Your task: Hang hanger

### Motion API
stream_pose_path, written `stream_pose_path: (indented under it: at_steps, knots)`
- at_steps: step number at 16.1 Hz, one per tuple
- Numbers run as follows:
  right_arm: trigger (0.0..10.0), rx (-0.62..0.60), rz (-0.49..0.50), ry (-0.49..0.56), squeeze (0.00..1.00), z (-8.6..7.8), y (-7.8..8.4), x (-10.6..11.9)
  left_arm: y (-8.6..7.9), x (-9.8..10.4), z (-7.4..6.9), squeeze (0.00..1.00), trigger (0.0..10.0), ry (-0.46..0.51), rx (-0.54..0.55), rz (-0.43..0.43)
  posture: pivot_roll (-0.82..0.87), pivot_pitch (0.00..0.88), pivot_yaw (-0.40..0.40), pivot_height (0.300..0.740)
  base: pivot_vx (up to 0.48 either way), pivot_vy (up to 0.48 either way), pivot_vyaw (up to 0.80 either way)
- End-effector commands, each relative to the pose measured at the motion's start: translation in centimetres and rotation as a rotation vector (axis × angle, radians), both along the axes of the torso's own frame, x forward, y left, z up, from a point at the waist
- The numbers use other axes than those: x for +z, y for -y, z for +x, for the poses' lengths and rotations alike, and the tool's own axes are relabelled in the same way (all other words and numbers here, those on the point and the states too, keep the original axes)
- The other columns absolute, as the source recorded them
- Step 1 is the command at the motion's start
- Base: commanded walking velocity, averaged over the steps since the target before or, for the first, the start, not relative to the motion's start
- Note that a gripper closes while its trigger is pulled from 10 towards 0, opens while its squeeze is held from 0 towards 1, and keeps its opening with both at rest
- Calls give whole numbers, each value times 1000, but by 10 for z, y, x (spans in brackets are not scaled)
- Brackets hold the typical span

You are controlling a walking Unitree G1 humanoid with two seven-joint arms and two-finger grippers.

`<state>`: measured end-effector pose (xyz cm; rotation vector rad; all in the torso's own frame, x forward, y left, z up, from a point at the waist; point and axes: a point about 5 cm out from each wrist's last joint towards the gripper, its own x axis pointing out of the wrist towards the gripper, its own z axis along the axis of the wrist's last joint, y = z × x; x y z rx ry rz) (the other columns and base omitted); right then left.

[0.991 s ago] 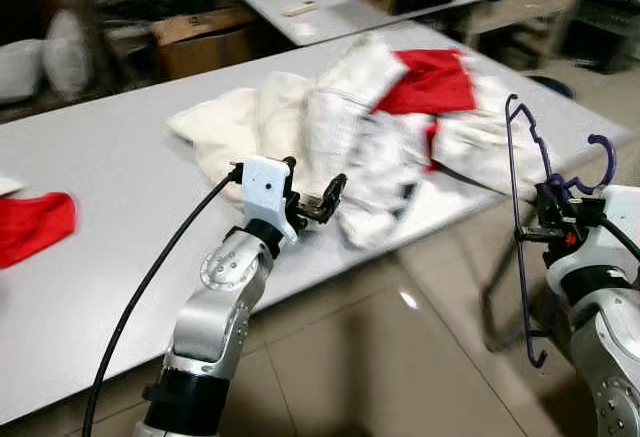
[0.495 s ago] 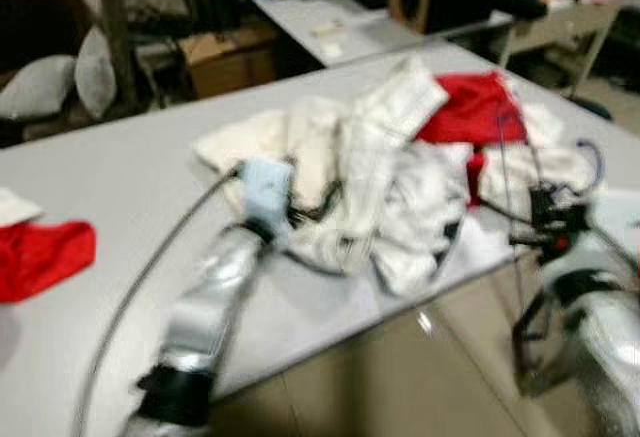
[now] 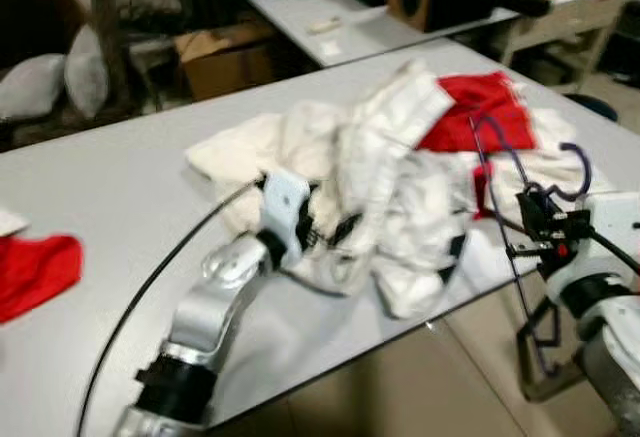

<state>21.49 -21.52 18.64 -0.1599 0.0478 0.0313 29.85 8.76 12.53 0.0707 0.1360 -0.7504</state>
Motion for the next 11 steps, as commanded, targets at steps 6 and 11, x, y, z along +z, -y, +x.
stream_pose_path:
  at_steps: [6, 11]
  knots:
    - [10000, 59, -62, -69, 0, -8, 15, 3, 2, -8, -6, 0, 10000, -40, -196, 205, -188, 0, 79, 740, 0, 0, 0]
    - [10000, 60, -56, -80, 0, -10, 16, 1, 2, 11, -8, 0, 10000, -58, -218, 33, -178, 0, 81, 740, 0, 0, 0]
